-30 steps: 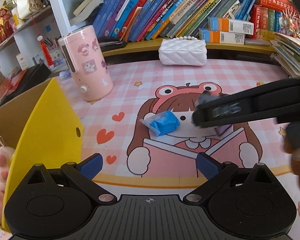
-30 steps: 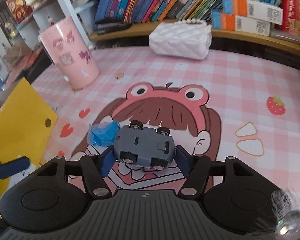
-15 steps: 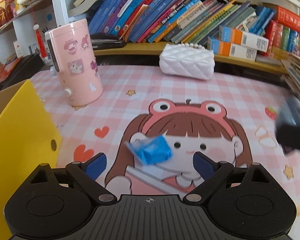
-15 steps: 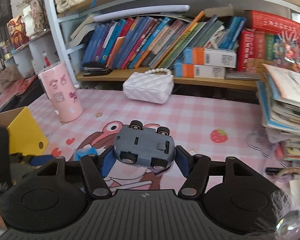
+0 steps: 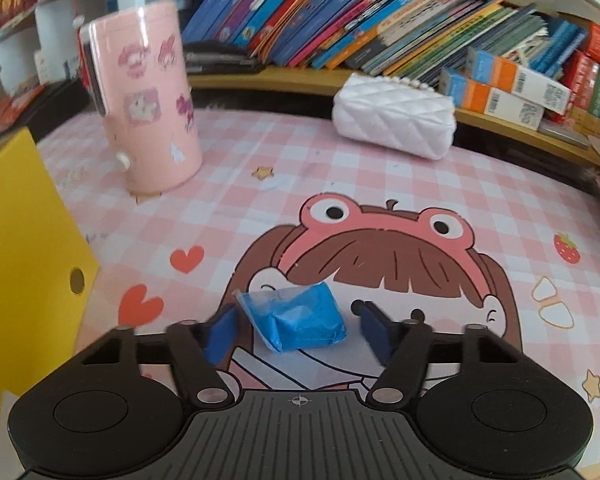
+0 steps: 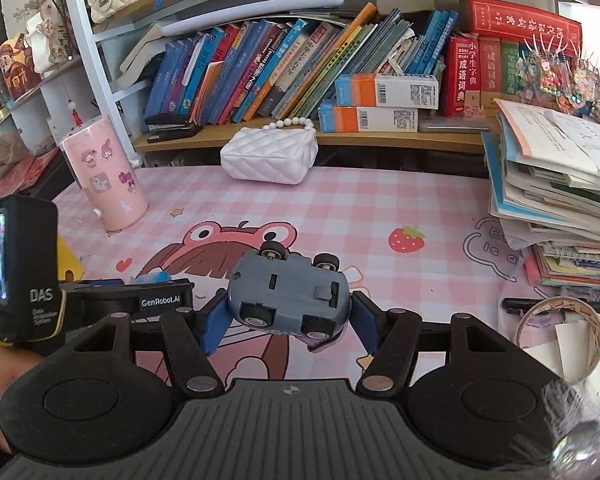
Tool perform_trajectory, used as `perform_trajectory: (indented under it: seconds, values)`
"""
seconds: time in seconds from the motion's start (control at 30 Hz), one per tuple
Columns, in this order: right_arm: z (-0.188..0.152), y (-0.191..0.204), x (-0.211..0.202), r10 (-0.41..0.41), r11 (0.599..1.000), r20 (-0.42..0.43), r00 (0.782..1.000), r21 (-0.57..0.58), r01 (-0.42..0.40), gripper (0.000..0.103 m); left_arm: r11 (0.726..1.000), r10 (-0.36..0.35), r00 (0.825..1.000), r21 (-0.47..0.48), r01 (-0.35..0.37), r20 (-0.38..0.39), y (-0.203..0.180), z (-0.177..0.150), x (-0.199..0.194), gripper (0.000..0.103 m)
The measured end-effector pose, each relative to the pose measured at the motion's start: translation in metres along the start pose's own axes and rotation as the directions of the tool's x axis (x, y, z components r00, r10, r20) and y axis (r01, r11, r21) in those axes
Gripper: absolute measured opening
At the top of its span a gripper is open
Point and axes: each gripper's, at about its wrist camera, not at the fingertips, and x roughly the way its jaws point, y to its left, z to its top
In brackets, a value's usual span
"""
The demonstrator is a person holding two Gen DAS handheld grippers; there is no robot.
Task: Organize objects
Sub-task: 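Grasp the grey toy car with the right gripper while the left gripper grasps the blue bag, then carry the toy car and blue bag over the yellow box with both grippers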
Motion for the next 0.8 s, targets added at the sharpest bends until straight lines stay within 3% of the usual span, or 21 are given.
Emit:
perform_trajectory:
  seconds: [0.1,0.27,0.6,0.8]
  values:
    - [-0.001,-0.002,-0.002,0.0,1.0,-0.005,1.0,0.004,0.0,0.061,1.0,0.006,1.0,-0.016,-0.006,0.015,0.002,0.001,-0.001,0.043]
    - [-0.005,0.0,-0.005,0.005,1.0,-0.018,1.0,-0.004,-0.005,0.061,1.0,-0.014,1.0,-0.018,0.014,0.019,0.007,-0.003,-0.015,0.041]
    - [-0.023,0.017,-0.019,0.016,1.0,-0.048,0.999,-0.018,-0.017,0.061,0.993,-0.116,0.989,0.025,0.115,0.089,0.025,-0.022,-0.105,0.041]
    - [-0.044,0.037,-0.039,0.012,0.999,-0.084,0.996,-0.033,-0.015,0.061,0.988,-0.153,0.985,0.015,0.153,0.08,0.047,-0.045,-0.147,0.041]
